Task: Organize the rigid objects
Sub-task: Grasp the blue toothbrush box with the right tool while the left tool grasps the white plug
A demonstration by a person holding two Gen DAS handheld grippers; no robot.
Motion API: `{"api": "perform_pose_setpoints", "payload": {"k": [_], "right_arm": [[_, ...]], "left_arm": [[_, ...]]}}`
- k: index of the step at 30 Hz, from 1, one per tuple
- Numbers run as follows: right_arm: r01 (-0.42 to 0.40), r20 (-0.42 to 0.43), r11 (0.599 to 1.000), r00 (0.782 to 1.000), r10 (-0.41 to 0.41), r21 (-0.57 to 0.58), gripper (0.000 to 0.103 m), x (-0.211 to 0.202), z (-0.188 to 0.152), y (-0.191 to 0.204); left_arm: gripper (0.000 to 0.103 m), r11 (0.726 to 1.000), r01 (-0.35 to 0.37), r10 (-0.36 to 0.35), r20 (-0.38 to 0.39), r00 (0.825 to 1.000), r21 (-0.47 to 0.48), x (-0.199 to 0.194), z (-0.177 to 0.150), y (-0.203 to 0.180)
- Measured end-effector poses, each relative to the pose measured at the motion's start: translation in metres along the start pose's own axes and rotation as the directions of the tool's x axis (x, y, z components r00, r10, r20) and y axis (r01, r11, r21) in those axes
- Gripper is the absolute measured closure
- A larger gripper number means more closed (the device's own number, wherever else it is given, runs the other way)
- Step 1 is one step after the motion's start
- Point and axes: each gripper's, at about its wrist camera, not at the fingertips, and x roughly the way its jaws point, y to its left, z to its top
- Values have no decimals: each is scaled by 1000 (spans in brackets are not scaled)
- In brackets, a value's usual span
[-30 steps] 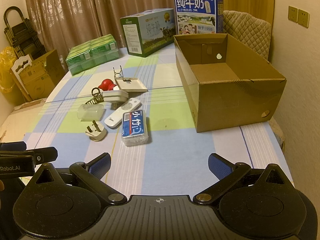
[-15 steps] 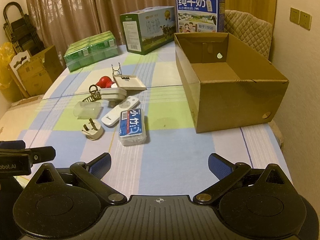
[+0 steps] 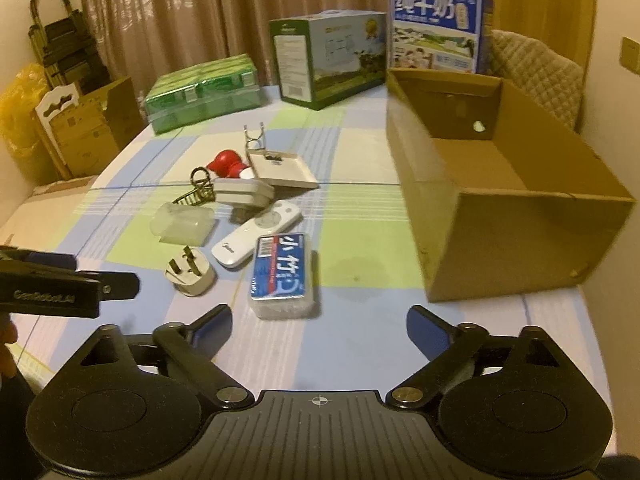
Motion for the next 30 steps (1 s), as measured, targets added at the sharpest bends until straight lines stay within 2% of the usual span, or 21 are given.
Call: {"api": "perform_pose_setpoints", "payload": {"k": [8,18,20,22,24,30], "right_arm": [[-55,-1,998,998,55,-39,22,44,5,11],[-75,-49,996,996,73,-52,29,103,15,14],[-76,-63,996,995,72,-55,33,113,17,14],[-72,-81,995,994,66,-63,43,122,18,14],[-80,-94,995,993,74,-55,49,127,17,11],[-42,-76,999,996,42,1,49,109,13,-10]], "left_arm": [[17,1000,16,-16,-37,999,1,31,4,13],[18,1000,25,-26,-48,999,-17,53,8,21],[18,1000,28,-28,-42,999,-12,56,10,19],[18,1000,27,-27,-38,999,2,58,11,17],[18,1000,26,-25,-40,999,17,61,11,14],[18,994,43,-40,-30,999,98,71,9,1]]}}
